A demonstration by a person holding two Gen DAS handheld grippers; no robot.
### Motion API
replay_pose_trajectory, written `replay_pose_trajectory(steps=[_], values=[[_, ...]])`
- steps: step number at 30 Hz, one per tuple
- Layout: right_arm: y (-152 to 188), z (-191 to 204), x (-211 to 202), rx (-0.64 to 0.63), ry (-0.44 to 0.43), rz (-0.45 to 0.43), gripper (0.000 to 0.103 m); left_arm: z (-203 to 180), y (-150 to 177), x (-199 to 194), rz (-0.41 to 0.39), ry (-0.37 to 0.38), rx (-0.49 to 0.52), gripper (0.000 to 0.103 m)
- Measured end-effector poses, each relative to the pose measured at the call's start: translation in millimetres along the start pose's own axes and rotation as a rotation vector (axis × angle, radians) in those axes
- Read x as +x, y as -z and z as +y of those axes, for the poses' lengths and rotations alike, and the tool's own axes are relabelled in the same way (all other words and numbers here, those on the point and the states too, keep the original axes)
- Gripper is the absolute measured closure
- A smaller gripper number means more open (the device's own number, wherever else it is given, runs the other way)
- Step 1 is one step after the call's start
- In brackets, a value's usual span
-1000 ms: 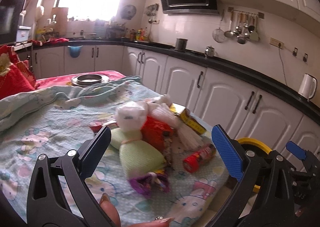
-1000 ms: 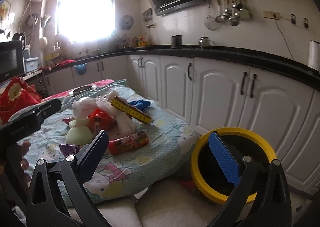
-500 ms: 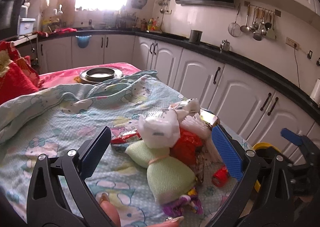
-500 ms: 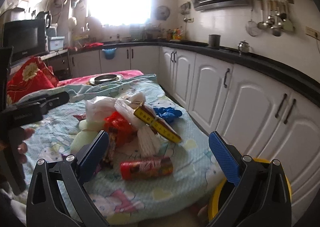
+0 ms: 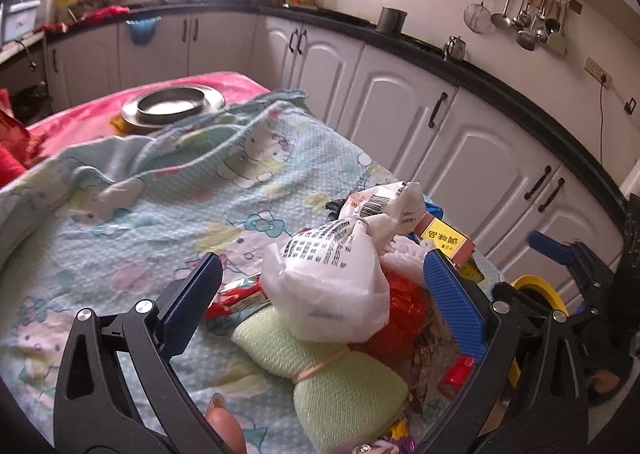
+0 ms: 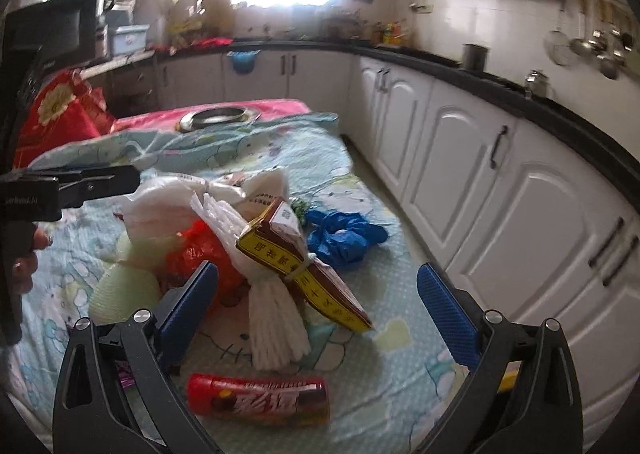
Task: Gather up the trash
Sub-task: 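Grasp the white plastic bag with the left tool while the right tool grasps the labeled paper packet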
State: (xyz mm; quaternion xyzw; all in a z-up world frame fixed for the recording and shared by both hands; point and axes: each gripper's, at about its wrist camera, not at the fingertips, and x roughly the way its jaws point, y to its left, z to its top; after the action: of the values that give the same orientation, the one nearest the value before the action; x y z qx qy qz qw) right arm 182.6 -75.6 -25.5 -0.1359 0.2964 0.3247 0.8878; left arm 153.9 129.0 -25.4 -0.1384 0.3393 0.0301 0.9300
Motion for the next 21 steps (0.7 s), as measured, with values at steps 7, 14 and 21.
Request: replay_pose_trajectory(steps=[7, 14, 21], values=[[-12, 5, 32, -0.079, -0.069, 0.055, 0.026, 10, -4, 27, 0.092, 0.073, -0.032, 0.011], [-15, 4, 47, -0.072, -0.144, 0.078, 0.037, 15, 0, 43, 0.152, 0.12, -0.065, 0.014], [-10, -5, 57, -0.003, -0.211, 0.112, 0.049, 21, -5, 48, 0.162, 0.124, -0.089, 0.032]])
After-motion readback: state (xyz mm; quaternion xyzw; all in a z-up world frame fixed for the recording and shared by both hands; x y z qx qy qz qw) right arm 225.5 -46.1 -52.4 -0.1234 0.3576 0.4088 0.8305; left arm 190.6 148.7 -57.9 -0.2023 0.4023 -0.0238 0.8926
